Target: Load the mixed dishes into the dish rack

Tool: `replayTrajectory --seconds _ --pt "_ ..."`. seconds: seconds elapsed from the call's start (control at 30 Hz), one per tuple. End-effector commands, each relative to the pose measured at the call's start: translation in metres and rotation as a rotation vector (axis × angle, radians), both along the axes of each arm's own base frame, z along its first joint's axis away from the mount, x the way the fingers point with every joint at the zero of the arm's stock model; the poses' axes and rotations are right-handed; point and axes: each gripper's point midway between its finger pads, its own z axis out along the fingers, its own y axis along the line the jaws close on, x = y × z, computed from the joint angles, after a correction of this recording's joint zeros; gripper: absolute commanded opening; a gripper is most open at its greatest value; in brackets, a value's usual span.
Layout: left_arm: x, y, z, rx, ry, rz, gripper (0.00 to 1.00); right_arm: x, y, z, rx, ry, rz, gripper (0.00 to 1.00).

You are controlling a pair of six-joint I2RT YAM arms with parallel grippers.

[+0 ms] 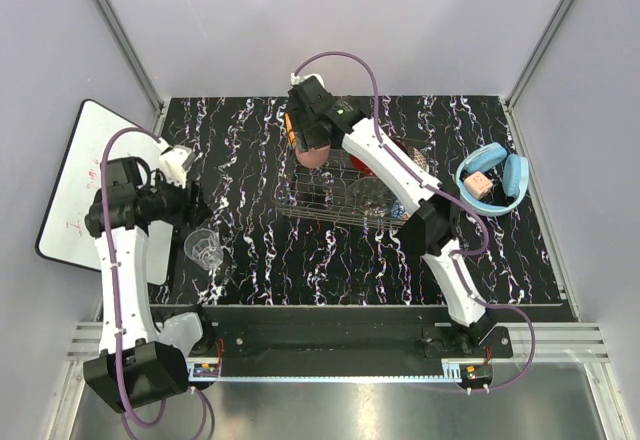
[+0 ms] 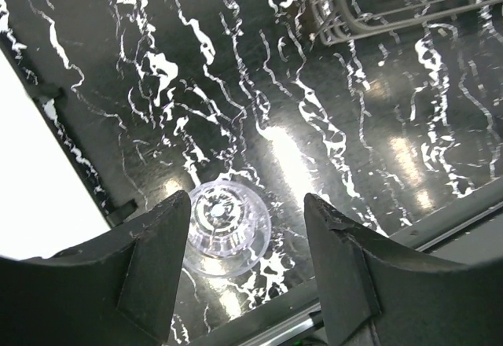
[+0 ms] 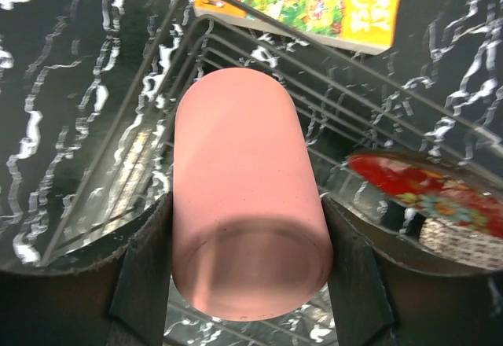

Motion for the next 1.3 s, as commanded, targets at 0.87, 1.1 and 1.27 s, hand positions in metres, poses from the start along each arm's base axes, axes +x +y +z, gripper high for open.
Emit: replayTrajectory --seconds 0.87,1.1,1.27 --pt "0.012 0.052 -0.073 0.262 0.067 0.046 0.99 0.018 0.020 -0.077 -0.197 0.000 0.095 0.20" --pt "0.013 0.057 -0.077 0.288 0.057 0.063 0.99 0.022 0.023 -0.079 -0.196 -0.010 0.109 0.71" --pt "0.012 0.057 -0.086 0.295 0.063 0.058 0.99 0.025 0.024 -0.073 -0.195 -0.030 0.113 1.00"
